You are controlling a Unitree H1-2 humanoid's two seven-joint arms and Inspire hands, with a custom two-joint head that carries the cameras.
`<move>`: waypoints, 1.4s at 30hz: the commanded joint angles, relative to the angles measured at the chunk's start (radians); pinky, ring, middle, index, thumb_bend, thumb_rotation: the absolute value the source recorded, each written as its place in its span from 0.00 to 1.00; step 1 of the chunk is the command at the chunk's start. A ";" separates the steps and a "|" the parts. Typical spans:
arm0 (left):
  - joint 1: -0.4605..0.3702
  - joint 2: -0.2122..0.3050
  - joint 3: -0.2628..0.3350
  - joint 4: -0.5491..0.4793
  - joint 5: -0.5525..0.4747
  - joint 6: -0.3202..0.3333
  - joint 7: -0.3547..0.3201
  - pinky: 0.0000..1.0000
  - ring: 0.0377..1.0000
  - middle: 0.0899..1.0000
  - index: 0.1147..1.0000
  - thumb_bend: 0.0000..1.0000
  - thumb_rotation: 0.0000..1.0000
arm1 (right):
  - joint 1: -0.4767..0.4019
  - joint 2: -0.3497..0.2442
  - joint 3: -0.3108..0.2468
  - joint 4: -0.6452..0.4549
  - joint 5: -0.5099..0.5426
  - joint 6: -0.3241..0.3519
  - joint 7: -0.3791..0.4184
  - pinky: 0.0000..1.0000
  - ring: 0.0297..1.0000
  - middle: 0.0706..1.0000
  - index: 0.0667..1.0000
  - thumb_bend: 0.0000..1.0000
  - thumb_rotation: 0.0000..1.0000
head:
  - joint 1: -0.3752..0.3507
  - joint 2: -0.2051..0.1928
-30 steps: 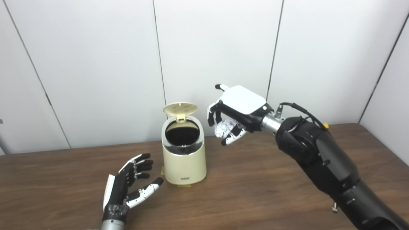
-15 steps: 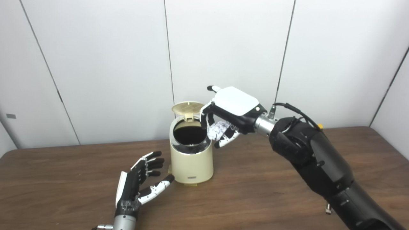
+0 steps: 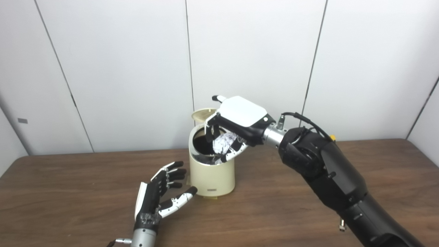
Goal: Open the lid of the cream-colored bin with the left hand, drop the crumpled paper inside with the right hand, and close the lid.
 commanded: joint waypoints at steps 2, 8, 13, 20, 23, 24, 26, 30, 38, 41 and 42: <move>0.023 -0.024 -0.014 0.015 -0.003 -0.019 0.008 0.68 0.71 0.69 0.77 0.70 0.12 | -0.087 0.009 -0.009 0.008 0.004 -0.004 -0.027 1.00 0.69 0.42 0.48 0.53 0.00 | 0.007 0.003; 0.027 -0.025 -0.018 0.009 0.006 -0.015 0.009 0.61 0.70 0.69 0.76 0.69 0.10 | -0.116 0.014 0.003 0.077 -0.019 -0.021 -0.067 1.00 0.71 0.43 0.47 0.53 0.00 | 0.013 0.005; 0.032 -0.023 -0.024 0.007 0.025 -0.013 0.016 0.61 0.69 0.69 0.76 0.68 0.10 | -0.136 0.018 0.014 0.130 -0.035 -0.025 -0.099 1.00 0.71 0.43 0.47 0.53 0.00 | 0.014 0.004; 0.034 -0.025 -0.028 0.011 0.037 -0.024 0.019 0.58 0.68 0.69 0.76 0.67 0.07 | -0.159 0.024 0.026 0.198 -0.048 -0.042 -0.155 1.00 0.71 0.42 0.48 0.53 0.00 | 0.019 0.006; 0.034 -0.027 -0.029 0.011 0.037 -0.020 0.021 0.58 0.68 0.69 0.76 0.67 0.07 | -0.161 0.030 0.028 0.218 -0.056 -0.048 -0.200 1.00 0.71 0.43 0.48 0.53 0.00 | 0.022 0.008; 0.034 -0.027 -0.029 0.011 0.038 -0.020 0.021 0.59 0.68 0.69 0.76 0.67 0.07 | -0.163 0.029 0.033 0.219 -0.065 -0.041 -0.199 1.00 0.72 0.44 0.48 0.53 0.00 | 0.023 0.008; 0.034 -0.027 -0.029 0.009 0.039 -0.012 0.021 0.60 0.68 0.69 0.76 0.68 0.09 | -0.164 0.025 0.044 0.214 -0.080 -0.024 -0.181 1.00 0.80 0.64 0.67 0.80 0.14 | 0.024 0.008; 0.033 -0.028 -0.030 0.012 0.038 -0.012 0.020 0.61 0.69 0.69 0.77 0.68 0.10 | -0.156 0.022 0.049 0.188 -0.098 -0.002 -0.163 1.00 0.89 0.81 0.80 0.89 0.21 | 0.024 0.009; 0.028 -0.025 -0.028 0.021 0.029 -0.019 0.015 0.60 0.70 0.68 0.76 0.68 0.09 | -0.146 0.024 0.045 0.159 -0.099 0.005 -0.148 1.00 0.92 0.88 0.83 0.89 0.21 | 0.024 0.009; 0.027 -0.024 -0.027 0.024 0.023 -0.020 0.012 0.61 0.69 0.68 0.77 0.69 0.11 | -0.145 0.022 0.047 0.152 -0.102 0.007 -0.141 0.98 0.92 0.90 0.84 0.89 0.21 | 0.023 0.011; 0.027 -0.024 -0.026 0.022 0.022 -0.018 0.012 0.61 0.69 0.68 0.77 0.69 0.11 | -0.144 0.023 0.046 0.147 -0.101 0.010 -0.134 0.98 0.92 0.91 0.84 0.89 0.21 | 0.022 0.011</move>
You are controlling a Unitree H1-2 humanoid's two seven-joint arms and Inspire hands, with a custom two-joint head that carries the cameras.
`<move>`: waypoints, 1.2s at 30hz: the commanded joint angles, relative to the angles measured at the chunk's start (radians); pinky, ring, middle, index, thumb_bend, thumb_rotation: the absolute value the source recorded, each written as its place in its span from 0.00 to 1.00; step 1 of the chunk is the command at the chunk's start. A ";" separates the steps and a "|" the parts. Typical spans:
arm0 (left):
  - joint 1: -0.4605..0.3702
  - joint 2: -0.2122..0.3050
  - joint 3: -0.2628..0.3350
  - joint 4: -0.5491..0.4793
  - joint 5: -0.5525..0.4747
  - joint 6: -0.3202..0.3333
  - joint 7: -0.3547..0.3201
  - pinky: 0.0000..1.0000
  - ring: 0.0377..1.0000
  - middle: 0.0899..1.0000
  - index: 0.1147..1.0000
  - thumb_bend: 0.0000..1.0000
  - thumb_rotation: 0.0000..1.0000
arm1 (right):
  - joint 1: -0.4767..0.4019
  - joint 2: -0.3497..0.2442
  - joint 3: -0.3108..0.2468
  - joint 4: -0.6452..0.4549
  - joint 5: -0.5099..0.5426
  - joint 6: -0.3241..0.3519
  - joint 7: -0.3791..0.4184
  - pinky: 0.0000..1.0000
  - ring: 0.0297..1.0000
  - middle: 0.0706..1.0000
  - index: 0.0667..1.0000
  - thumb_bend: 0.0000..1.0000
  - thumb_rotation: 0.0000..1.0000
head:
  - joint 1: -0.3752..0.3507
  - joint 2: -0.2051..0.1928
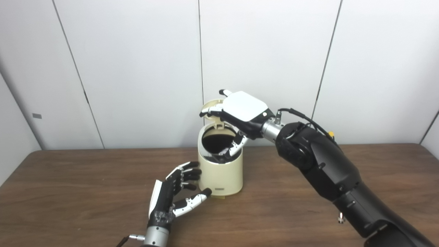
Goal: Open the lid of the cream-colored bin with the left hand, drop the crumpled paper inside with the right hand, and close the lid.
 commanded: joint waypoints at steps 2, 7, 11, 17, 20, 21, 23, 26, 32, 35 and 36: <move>0.019 -0.012 -0.007 0.028 -0.003 -0.015 0.008 0.61 0.69 0.68 0.77 0.69 0.11 | -0.048 -0.006 -0.013 -0.043 0.004 0.022 -0.003 0.97 0.92 0.91 0.84 0.89 0.21 | -0.001 0.000; 0.020 -0.008 -0.007 0.026 0.001 -0.014 0.009 0.63 0.69 0.68 0.77 0.68 0.10 | -0.038 -0.010 -0.020 -0.052 0.015 0.010 -0.015 0.96 0.90 0.89 0.83 0.89 0.20 | 0.000 0.001; 0.020 -0.009 -0.003 0.028 -0.012 -0.013 0.005 0.64 0.69 0.68 0.76 0.69 0.09 | -0.023 -0.015 -0.044 -0.075 0.032 -0.008 -0.057 0.89 0.85 0.84 0.75 0.89 0.20 | 0.000 0.002; 0.019 -0.004 -0.004 0.028 -0.001 -0.006 0.008 0.63 0.70 0.68 0.77 0.69 0.11 | -0.001 -0.037 -0.075 -0.133 0.049 -0.021 -0.074 0.96 0.88 0.84 0.77 0.90 0.25 | -0.002 0.002; 0.018 -0.003 -0.004 0.031 -0.002 -0.006 0.007 0.66 0.71 0.68 0.77 0.69 0.11 | 0.008 -0.052 -0.092 -0.161 0.052 -0.021 -0.073 0.92 0.88 0.85 0.78 0.92 0.25 | -0.002 0.001; 0.017 -0.002 -0.004 0.032 -0.002 -0.007 0.007 0.67 0.71 0.68 0.77 0.69 0.11 | 0.012 -0.057 -0.099 -0.173 0.056 -0.013 -0.065 0.92 0.89 0.86 0.78 0.92 0.26 | -0.002 0.001; 0.016 -0.002 -0.003 0.035 -0.002 -0.007 0.007 0.67 0.71 0.68 0.77 0.69 0.12 | 0.022 -0.067 -0.115 -0.205 0.065 0.013 -0.038 0.93 0.91 0.88 0.81 0.92 0.26 | -0.002 0.001; 0.017 -0.001 -0.003 0.033 0.002 -0.006 0.009 0.66 0.70 0.68 0.77 0.69 0.12 | 0.035 -0.084 -0.134 -0.237 0.074 0.024 -0.020 0.90 0.91 0.91 0.83 0.93 0.26 | -0.003 0.002; 0.018 0.002 -0.003 0.031 0.001 -0.008 0.008 0.66 0.71 0.67 0.76 0.70 0.14 | 0.066 -0.118 -0.170 -0.273 0.124 -0.002 -0.023 0.84 0.87 0.89 0.83 0.95 0.24 | -0.002 0.007; 0.019 0.005 -0.004 0.027 0.001 -0.004 0.004 0.69 0.71 0.67 0.76 0.70 0.13 | 0.084 -0.136 -0.189 -0.289 0.160 -0.007 -0.022 0.81 0.85 0.88 0.83 0.95 0.24 | -0.004 0.010; 0.019 0.005 -0.004 0.028 -0.001 -0.005 0.002 0.69 0.71 0.67 0.76 0.70 0.13 | 0.091 -0.140 -0.198 -0.296 0.175 0.002 -0.013 0.77 0.84 0.88 0.83 0.96 0.23 | -0.004 0.011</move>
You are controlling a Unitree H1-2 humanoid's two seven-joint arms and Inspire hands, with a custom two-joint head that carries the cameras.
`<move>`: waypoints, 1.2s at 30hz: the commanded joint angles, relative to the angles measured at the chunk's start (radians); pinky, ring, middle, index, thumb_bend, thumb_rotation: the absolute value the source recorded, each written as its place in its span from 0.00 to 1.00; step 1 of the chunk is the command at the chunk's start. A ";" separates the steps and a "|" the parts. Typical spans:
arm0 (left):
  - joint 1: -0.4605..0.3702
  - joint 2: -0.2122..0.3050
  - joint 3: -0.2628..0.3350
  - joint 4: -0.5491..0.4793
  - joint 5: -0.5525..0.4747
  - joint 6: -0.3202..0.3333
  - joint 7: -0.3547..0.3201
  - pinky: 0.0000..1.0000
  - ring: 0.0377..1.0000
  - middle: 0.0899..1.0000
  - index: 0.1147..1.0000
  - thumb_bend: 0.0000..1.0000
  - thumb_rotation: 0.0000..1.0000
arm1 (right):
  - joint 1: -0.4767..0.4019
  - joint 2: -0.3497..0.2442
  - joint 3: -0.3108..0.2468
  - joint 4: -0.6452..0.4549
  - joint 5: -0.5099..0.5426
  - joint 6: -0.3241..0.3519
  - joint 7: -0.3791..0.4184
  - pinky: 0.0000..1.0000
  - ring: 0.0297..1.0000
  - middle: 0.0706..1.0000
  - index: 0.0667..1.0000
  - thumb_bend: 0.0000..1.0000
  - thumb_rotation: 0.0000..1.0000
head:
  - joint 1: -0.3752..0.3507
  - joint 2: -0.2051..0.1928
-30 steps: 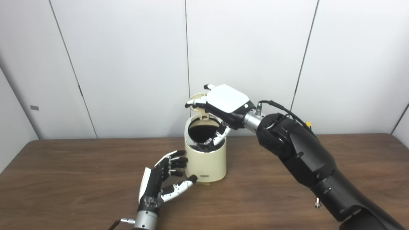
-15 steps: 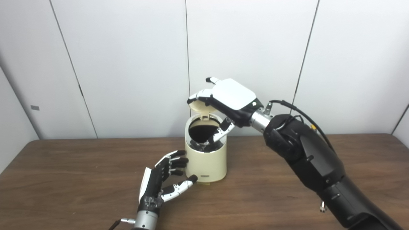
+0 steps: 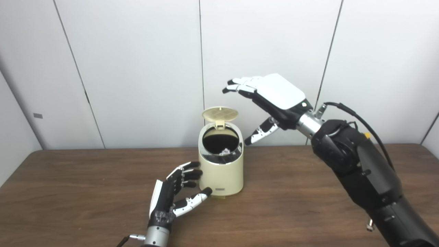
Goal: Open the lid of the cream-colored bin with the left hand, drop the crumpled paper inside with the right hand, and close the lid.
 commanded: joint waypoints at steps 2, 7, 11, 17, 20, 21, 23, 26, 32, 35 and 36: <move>0.019 0.003 -0.004 0.030 0.004 -0.009 0.006 0.68 0.71 0.67 0.76 0.70 0.13 | -0.029 -0.031 -0.047 -0.047 0.053 0.007 0.001 0.68 0.82 0.88 0.83 0.95 0.23 | -0.001 0.001; 0.018 0.003 -0.003 0.027 0.001 -0.011 0.006 0.63 0.70 0.67 0.76 0.70 0.12 | 0.058 -0.042 -0.113 -0.111 0.120 0.031 -0.001 0.61 0.77 0.84 0.80 0.89 0.19 | 0.002 0.002; 0.017 0.004 0.001 0.026 -0.009 -0.009 0.002 0.65 0.70 0.68 0.76 0.70 0.12 | 0.153 -0.008 -0.195 -0.140 0.262 0.063 -0.016 0.59 0.77 0.82 0.78 0.83 0.12 | 0.007 0.001; 0.014 0.011 0.011 0.027 -0.033 -0.013 -0.007 0.61 0.70 0.68 0.76 0.69 0.10 | 0.289 0.061 -0.277 -0.189 0.356 0.147 -0.059 0.57 0.70 0.81 0.80 0.79 0.11 | 0.010 -0.002; 0.011 0.018 0.015 0.032 -0.035 -0.024 -0.006 0.61 0.70 0.68 0.76 0.69 0.10 | 0.327 0.095 -0.299 -0.179 0.417 0.156 -0.076 0.56 0.70 0.82 0.80 0.78 0.11 | 0.017 -0.004; 0.009 0.021 0.017 0.036 -0.040 -0.030 -0.006 0.62 0.70 0.68 0.76 0.69 0.10 | 0.342 0.106 -0.307 -0.168 0.448 0.154 -0.077 0.56 0.70 0.82 0.80 0.78 0.11 | 0.021 -0.006; 0.006 0.024 0.021 0.040 -0.048 -0.038 -0.006 0.64 0.70 0.68 0.76 0.70 0.11 | 0.365 0.118 -0.314 -0.145 0.486 0.133 -0.084 0.56 0.71 0.82 0.80 0.79 0.10 | 0.032 -0.008; 0.002 0.029 0.027 0.036 -0.048 -0.050 0.001 0.63 0.69 0.67 0.76 0.70 0.11 | 0.397 0.138 -0.316 -0.113 0.506 0.119 -0.115 0.54 0.71 0.82 0.81 0.79 0.09 | 0.050 -0.011; -0.005 0.032 0.051 0.008 -0.008 -0.065 0.051 0.62 0.70 0.72 0.73 0.70 0.14 | 0.456 0.162 -0.311 -0.073 0.504 0.083 -0.168 0.54 0.69 0.81 0.80 0.79 0.06 | 0.070 -0.017; -0.022 0.048 0.058 -0.016 0.039 -0.077 0.082 0.64 0.72 0.75 0.74 0.69 0.17 | 0.479 0.158 -0.304 -0.061 0.487 0.074 -0.180 0.56 0.70 0.82 0.81 0.78 0.06 | 0.070 -0.020; -0.028 0.053 0.059 -0.024 0.054 -0.080 0.090 0.63 0.72 0.76 0.75 0.69 0.18 | 0.485 0.155 -0.302 -0.057 0.483 0.071 -0.183 0.56 0.71 0.83 0.81 0.77 0.06 | 0.069 -0.021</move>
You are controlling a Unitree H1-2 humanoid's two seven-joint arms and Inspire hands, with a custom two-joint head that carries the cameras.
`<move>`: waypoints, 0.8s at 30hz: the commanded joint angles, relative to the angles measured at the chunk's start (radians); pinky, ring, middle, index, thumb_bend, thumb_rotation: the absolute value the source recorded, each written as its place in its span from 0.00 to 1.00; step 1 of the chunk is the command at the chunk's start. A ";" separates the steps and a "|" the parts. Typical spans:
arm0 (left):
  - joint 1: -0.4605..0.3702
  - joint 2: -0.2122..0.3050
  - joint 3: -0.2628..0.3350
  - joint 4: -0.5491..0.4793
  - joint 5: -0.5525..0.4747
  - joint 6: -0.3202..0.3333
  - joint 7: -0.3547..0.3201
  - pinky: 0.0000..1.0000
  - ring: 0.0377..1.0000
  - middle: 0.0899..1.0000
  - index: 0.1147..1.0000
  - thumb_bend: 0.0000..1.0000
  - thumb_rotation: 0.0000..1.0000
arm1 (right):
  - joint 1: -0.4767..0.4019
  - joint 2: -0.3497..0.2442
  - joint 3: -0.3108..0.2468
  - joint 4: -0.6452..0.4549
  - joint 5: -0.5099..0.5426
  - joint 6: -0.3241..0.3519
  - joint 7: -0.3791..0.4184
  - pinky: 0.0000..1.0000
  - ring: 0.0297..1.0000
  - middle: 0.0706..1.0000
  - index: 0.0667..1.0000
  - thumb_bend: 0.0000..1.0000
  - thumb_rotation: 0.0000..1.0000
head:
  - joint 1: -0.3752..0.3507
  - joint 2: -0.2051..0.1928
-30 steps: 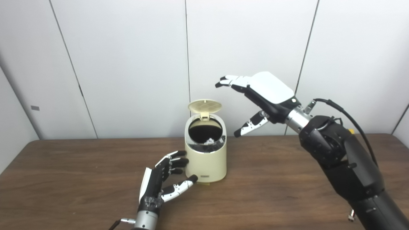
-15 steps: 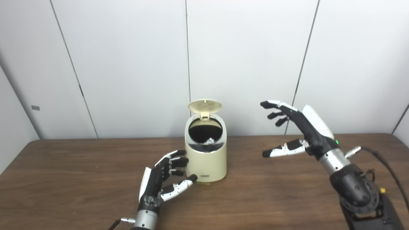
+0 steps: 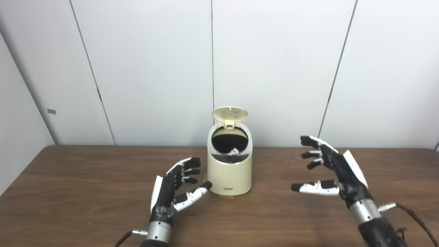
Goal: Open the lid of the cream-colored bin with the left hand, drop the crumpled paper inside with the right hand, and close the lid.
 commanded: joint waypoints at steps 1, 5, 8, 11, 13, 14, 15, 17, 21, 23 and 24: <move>-0.035 0.027 0.012 -0.034 0.046 -0.040 0.032 0.62 0.72 0.76 0.75 0.69 0.19 | -0.029 -0.021 -0.001 -0.013 -0.005 -0.057 -0.032 0.56 0.71 0.83 0.81 0.77 0.06 | -0.001 0.000; -0.082 0.045 0.016 -0.070 0.062 -0.022 0.034 0.62 0.73 0.79 0.77 0.73 0.23 | -0.020 -0.018 0.004 0.009 -0.009 -0.069 -0.045 0.57 0.70 0.82 0.81 0.77 0.07 | -0.006 -0.005; -0.143 0.058 0.016 -0.093 0.063 0.018 0.016 0.62 0.74 0.80 0.79 0.78 0.26 | -0.015 -0.016 0.008 0.025 -0.004 -0.069 -0.049 0.57 0.71 0.82 0.81 0.77 0.06 | -0.008 -0.011; -0.208 0.073 0.007 -0.105 0.063 0.064 -0.011 0.63 0.78 0.84 0.83 0.81 0.25 | -0.013 -0.014 0.012 0.033 0.000 -0.066 -0.051 0.57 0.71 0.83 0.80 0.78 0.07 | -0.016 -0.016; -0.244 0.081 -0.001 -0.107 0.056 0.086 -0.031 0.66 0.83 0.87 0.86 0.82 0.24 | -0.012 -0.013 0.015 0.033 -0.001 -0.061 -0.051 0.57 0.71 0.83 0.80 0.78 0.08 | -0.018 -0.018; -0.266 0.086 -0.004 -0.100 0.048 0.090 -0.042 0.68 0.85 0.89 0.88 0.83 0.23 | -0.012 -0.013 0.016 0.033 -0.001 -0.062 -0.050 0.56 0.70 0.83 0.80 0.78 0.08 | -0.021 -0.019; -0.290 0.090 -0.008 -0.091 0.045 0.094 -0.052 0.72 0.89 0.93 0.90 0.85 0.24 | -0.011 -0.013 0.017 0.031 -0.003 -0.059 -0.049 0.56 0.70 0.82 0.80 0.78 0.08 | -0.021 -0.020; -0.337 0.100 -0.017 -0.074 0.051 0.107 -0.067 0.74 0.91 0.94 0.92 0.88 0.27 | -0.011 -0.013 0.020 0.030 -0.008 -0.058 -0.050 0.56 0.70 0.82 0.80 0.77 0.08 | -0.025 -0.023; -0.410 0.117 -0.045 -0.057 0.086 0.150 -0.095 0.79 0.94 0.98 0.96 0.96 0.40 | -0.012 -0.009 0.025 0.021 -0.017 -0.049 -0.053 0.55 0.70 0.82 0.79 0.78 0.05 | -0.031 -0.025; -0.435 0.127 -0.060 -0.053 0.095 0.168 -0.111 0.84 0.96 0.99 0.98 0.99 0.44 | -0.012 -0.007 0.029 0.017 -0.020 -0.044 -0.053 0.55 0.70 0.82 0.79 0.78 0.04 | -0.038 -0.026; -0.445 0.131 -0.067 -0.051 0.101 0.175 -0.119 0.87 0.97 1.00 0.99 1.00 0.45 | -0.013 -0.006 0.031 0.016 -0.021 -0.042 -0.053 0.55 0.70 0.82 0.79 0.77 0.05 | -0.038 -0.026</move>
